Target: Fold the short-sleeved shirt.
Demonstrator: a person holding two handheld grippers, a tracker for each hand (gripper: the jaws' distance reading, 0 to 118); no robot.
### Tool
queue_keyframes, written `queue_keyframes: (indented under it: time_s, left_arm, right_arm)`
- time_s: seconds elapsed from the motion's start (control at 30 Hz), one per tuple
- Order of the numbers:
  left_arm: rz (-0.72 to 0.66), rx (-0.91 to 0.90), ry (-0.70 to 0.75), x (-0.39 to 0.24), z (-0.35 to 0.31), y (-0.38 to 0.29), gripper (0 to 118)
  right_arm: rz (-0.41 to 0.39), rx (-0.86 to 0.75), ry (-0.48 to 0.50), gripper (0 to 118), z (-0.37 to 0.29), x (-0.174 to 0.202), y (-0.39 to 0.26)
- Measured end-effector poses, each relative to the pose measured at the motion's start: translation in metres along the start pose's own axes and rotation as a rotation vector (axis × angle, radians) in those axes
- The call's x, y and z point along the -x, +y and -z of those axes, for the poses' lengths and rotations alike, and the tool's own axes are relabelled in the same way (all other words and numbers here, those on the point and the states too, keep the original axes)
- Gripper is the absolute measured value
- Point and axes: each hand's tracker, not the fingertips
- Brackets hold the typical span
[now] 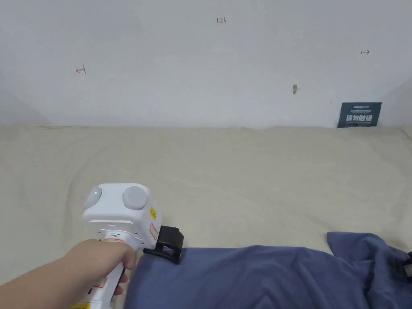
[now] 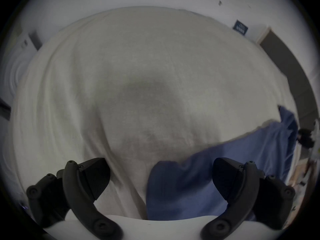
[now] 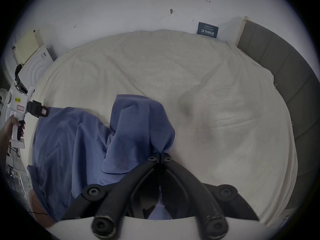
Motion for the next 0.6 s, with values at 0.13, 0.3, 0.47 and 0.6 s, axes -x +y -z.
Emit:
queue_keyframes:
  time_s: [0.13, 0.3, 0.47, 0.6]
  left_arm:
    - [0.211, -0.071, 0.105, -0.020, -0.017, -0.014, 86]
    - [0.273, -0.113, 0.108, -0.033, -0.037, -0.022, 4]
    - [0.257, -0.088, 0.046, -0.034, -0.048, -0.030, 3]
    - [0.222, -0.143, -0.009, -0.032, -0.084, -0.043, 3]
  right_arm:
    - [0.009, 0.004, 0.011, 0, 0.004, -0.001, -0.002]
    - [0.008, 0.001, 0.015, 0, 0.003, 0.002, -0.004]
    - [0.001, -0.064, -0.001, 0, -0.024, 0.003, -0.005]
    - [0.020, -0.123, 0.031, 0, -0.071, -0.002, -0.005]
